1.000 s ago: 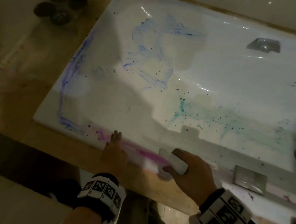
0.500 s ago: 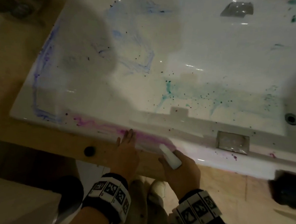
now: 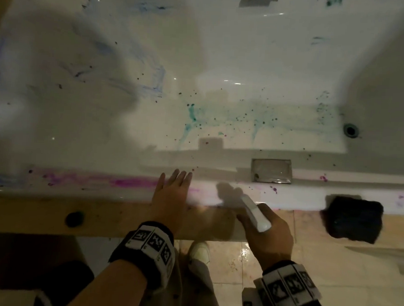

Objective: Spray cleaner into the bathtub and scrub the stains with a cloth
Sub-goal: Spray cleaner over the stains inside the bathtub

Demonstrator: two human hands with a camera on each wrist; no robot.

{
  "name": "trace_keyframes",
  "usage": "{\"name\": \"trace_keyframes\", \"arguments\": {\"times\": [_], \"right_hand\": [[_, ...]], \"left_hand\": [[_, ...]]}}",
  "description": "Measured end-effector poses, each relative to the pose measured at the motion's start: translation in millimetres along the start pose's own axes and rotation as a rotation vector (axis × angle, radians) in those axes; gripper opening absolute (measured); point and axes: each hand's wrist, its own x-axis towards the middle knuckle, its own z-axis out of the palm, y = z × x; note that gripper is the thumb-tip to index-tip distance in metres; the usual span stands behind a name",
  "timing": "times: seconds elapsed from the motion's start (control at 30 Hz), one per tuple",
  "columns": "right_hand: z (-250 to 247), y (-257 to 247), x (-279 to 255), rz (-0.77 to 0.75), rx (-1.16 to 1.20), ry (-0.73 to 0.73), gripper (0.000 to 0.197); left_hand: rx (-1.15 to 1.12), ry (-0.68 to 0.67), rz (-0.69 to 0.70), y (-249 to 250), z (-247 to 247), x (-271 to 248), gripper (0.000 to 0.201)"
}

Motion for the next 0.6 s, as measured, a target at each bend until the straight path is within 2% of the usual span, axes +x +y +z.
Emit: {"name": "trace_keyframes", "arguments": {"times": [0.13,0.2,0.3,0.4,0.47,0.53,0.6], "right_hand": [[-20.0,24.1,8.1,0.127,0.061,0.090,0.022],[-29.5,34.6,10.8,0.144,0.094,0.146,0.019],[-38.3,46.2,15.9,0.143,0.077,0.149,0.020],[-44.4,57.3,19.9,0.247,0.077,0.124,0.022],[-48.4,61.7,20.1,0.284,0.152,0.177,0.026],[-51.3,63.8,19.0,0.246,0.191,0.211,0.026],[-48.8,62.6,15.5,0.177,0.225,0.166,0.021]], "left_hand": [[0.038,-0.015,0.000,4.7,-0.4,5.1,0.060],[0.042,0.007,-0.005,5.8,1.0,4.8,0.056],[0.038,0.044,-0.016,9.1,-1.5,6.5,0.054],[0.026,0.090,-0.025,12.5,-2.2,8.3,0.054],[0.024,0.093,-0.036,14.7,-3.5,6.7,0.054],[0.052,0.100,-0.045,18.2,-4.2,7.2,0.054],[0.052,0.088,-0.043,22.1,-8.2,5.1,0.052]]}}
